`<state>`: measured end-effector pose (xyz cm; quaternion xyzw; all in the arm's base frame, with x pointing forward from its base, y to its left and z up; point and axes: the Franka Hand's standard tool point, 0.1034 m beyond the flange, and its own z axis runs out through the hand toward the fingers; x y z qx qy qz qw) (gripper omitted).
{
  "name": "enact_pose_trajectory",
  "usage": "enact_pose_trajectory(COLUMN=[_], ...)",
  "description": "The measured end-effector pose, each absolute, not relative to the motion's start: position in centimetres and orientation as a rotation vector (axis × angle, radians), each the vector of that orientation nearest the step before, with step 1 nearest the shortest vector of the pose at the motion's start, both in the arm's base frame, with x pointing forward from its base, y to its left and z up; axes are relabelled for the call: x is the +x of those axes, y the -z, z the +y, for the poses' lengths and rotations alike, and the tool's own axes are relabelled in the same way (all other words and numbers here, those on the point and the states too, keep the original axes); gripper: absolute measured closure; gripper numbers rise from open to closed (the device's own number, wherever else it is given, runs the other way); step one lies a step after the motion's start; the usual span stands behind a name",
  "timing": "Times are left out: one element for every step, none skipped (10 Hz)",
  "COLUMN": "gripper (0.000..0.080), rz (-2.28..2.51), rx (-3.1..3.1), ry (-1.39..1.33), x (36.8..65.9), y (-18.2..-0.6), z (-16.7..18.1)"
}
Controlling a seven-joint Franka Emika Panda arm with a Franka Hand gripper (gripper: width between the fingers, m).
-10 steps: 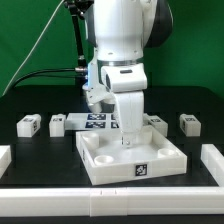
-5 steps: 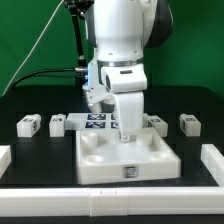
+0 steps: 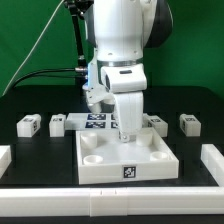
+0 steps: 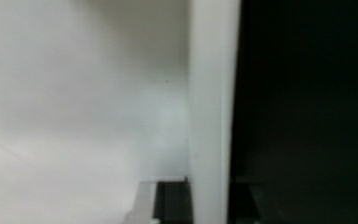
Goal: Assemble one leg
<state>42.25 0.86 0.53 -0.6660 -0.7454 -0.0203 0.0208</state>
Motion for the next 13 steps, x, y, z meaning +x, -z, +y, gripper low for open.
enact_pose_trajectory(gripper=[0.0740, 0.0739, 0.0739, 0.0739, 0.0739, 0.0739, 0.0737, 0.0735, 0.0735, 0.0735, 0.0735, 0.0735, 0.0735], rz=[-2.311, -2.306, -2.266, -2.237, -2.229, -2.230, -2.234, -2.225, -2.224, -2.222, -2.210, -2.206, -2.218], rx=[-2.065, -2.071, -2.123, -2.160, -2.172, -2.159, -2.117, -2.125, -2.126, -2.129, -2.149, -2.146, -2.125], ry=[0.063, 0.064, 0.078, 0.084, 0.088, 0.061, 0.013, 0.010, 0.010, 0.010, 0.028, 0.035, 0.037], x=[42.3, 42.3, 43.4, 45.0, 46.4, 48.2, 49.3, 49.2, 49.2, 49.2, 49.2, 49.3, 49.3], y=[-0.5, -0.5, -0.5, -0.6, -0.6, -0.6, -0.6, -0.6, -0.6, -0.6, -0.6, -0.6, -0.6], z=[0.9, 0.9, 1.6, 2.3, 2.8, 3.1, 3.1, 3.0, 3.0, 3.0, 3.7, 5.2, 6.3])
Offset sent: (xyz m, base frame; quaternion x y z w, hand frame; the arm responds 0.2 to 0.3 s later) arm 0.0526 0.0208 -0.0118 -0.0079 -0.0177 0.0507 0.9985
